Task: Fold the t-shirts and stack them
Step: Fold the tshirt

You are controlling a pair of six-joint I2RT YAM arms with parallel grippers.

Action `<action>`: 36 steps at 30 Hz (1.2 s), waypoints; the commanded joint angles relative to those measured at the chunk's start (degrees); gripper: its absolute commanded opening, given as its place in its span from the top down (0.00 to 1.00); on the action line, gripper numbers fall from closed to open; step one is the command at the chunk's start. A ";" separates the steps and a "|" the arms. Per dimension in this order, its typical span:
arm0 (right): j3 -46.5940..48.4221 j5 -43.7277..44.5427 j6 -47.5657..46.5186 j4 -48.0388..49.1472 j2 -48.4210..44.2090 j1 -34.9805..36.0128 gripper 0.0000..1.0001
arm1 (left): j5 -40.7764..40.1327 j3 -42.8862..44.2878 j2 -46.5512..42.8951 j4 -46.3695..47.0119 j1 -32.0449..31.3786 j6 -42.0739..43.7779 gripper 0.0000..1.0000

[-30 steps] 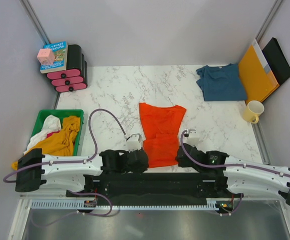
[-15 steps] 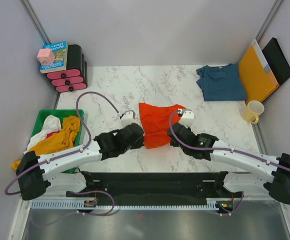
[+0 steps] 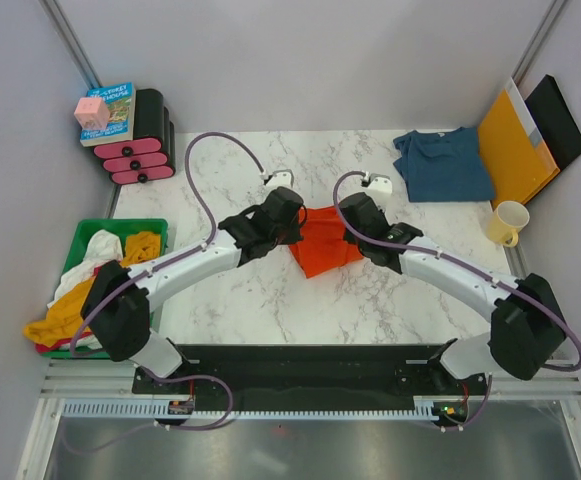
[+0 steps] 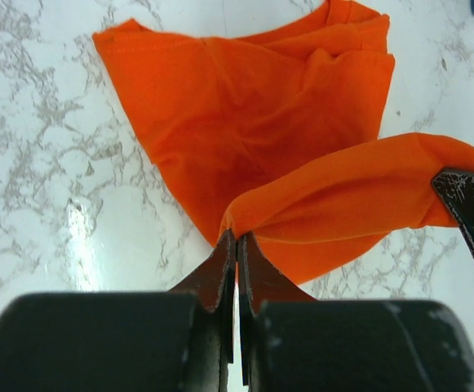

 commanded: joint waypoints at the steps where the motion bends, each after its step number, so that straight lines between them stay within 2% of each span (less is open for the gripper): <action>1: 3.76 1.28 -3.04 1.97 4.62 -2.35 1.00 | -0.78 5.61 4.44 0.61 4.19 5.86 0.98; 12: 15.09 -1.71 -3.30 3.90 17.89 -6.13 1.00 | 3.26 13.61 11.91 0.87 11.85 7.78 0.98; 14: 18.94 -2.41 -3.21 4.08 22.71 -7.44 1.00 | 5.10 17.11 16.29 0.96 14.04 8.40 0.98; 20: 24.41 -4.35 -3.21 3.91 29.93 -9.29 1.00 | 7.83 21.34 22.28 0.96 15.19 8.40 0.98; 28: 27.93 -6.98 -5.32 3.64 36.97 -10.00 1.00 | 10.20 21.96 28.26 0.87 16.42 6.29 0.98; 29: 28.80 -6.81 -5.50 3.47 37.67 -10.08 0.83 | 10.12 22.74 28.79 -0.18 16.51 6.12 0.98; 30: 28.90 -6.55 -5.50 3.38 37.51 -10.00 0.76 | 9.95 23.10 29.06 -0.53 16.60 5.68 0.93; 31: 28.64 -6.28 -5.50 4.34 37.07 -10.17 0.70 | 9.51 23.19 28.71 -0.62 16.60 5.42 0.79; 32: 27.33 -5.85 -5.67 5.48 34.98 -10.00 0.57 | 8.55 22.67 28.10 -0.54 16.60 5.07 0.72; 33: 26.71 -5.58 -5.67 6.53 33.74 -10.00 0.49 | 7.93 22.14 27.22 -0.10 16.60 4.63 0.65; 34: 26.35 -5.23 -5.76 7.67 31.37 -10.00 0.35 | 7.57 20.92 24.86 0.51 16.60 4.45 0.52; 36: 26.18 -5.49 -6.02 7.25 29.34 -9.82 0.27 | 6.78 19.59 22.74 2.00 16.60 4.27 0.44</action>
